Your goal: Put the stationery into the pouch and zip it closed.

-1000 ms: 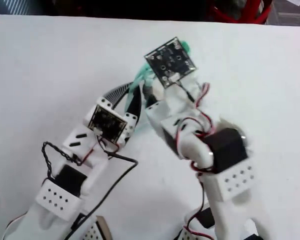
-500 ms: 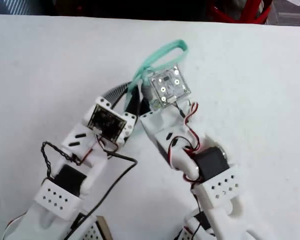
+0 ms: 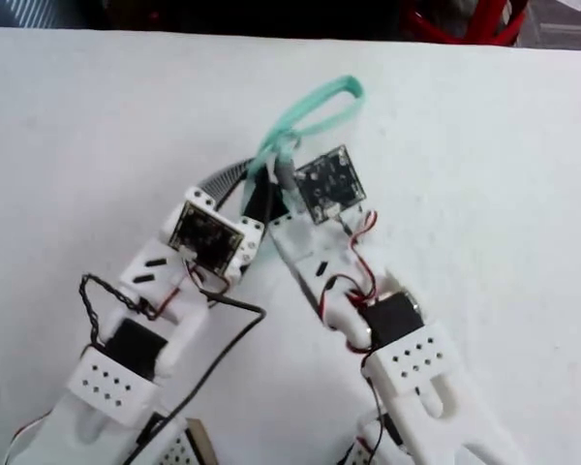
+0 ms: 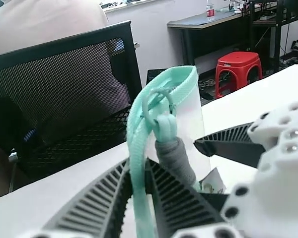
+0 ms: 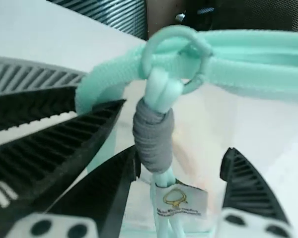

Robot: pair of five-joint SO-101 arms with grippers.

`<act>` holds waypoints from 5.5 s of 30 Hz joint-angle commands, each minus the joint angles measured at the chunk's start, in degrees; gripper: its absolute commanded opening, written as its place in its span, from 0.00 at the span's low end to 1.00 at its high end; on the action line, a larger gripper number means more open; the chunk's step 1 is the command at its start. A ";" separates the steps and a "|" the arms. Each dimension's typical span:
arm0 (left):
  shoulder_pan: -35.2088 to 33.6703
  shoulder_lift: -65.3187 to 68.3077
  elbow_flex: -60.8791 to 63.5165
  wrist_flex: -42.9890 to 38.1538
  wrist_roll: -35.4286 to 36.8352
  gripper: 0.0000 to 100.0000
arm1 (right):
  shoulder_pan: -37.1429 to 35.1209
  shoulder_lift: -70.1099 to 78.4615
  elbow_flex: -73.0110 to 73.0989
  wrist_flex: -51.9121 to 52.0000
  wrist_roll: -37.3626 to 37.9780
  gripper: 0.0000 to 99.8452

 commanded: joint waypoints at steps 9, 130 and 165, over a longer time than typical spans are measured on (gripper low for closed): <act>0.31 0.31 1.67 -0.09 -0.26 0.02 | 0.84 -2.33 0.09 -3.65 -0.18 0.26; 0.66 0.22 3.43 0.44 -0.35 0.02 | 39.25 17.54 -36.31 2.86 3.08 0.02; 0.57 0.04 3.52 0.35 -0.35 0.02 | 12.88 -2.51 -48.79 38.55 3.08 0.26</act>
